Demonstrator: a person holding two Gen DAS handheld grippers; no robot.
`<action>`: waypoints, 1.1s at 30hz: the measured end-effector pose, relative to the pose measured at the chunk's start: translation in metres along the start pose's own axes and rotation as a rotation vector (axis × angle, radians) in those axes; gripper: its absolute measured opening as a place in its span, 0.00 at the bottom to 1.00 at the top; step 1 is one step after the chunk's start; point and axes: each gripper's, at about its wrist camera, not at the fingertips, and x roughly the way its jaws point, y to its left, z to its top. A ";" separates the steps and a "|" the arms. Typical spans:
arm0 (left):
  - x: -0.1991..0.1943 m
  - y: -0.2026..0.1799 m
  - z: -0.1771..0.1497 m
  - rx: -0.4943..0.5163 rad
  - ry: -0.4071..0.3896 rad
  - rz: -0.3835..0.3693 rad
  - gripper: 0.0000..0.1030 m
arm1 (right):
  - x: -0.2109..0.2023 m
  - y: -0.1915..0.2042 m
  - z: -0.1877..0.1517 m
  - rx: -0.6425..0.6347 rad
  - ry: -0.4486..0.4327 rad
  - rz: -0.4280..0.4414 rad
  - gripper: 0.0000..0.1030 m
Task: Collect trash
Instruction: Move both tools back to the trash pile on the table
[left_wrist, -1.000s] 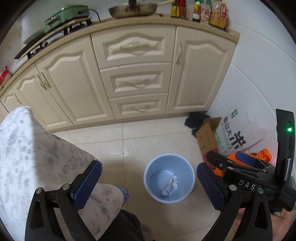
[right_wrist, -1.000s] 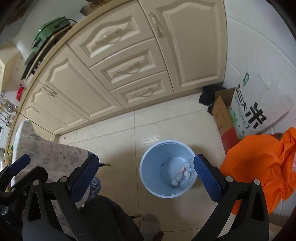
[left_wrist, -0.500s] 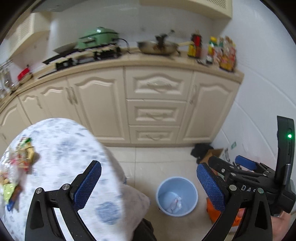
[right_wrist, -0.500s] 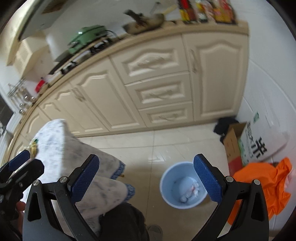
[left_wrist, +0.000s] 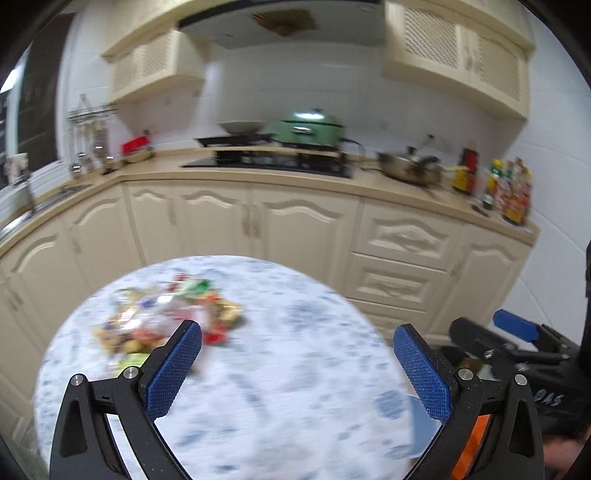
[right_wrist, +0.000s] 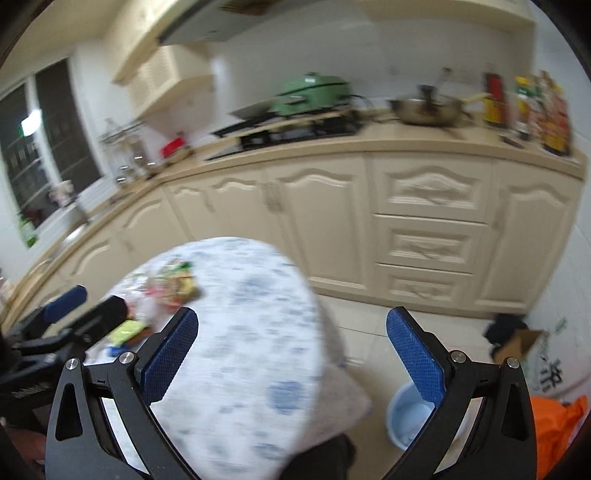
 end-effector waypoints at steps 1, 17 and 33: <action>-0.010 0.010 -0.005 -0.011 -0.006 0.019 0.99 | 0.001 0.011 0.001 -0.017 -0.003 0.017 1.00; -0.107 0.097 -0.075 -0.135 0.010 0.264 0.99 | 0.050 0.165 -0.027 -0.247 0.086 0.212 1.00; -0.064 0.156 -0.101 -0.193 0.192 0.287 0.99 | 0.130 0.239 -0.071 -0.381 0.238 0.247 1.00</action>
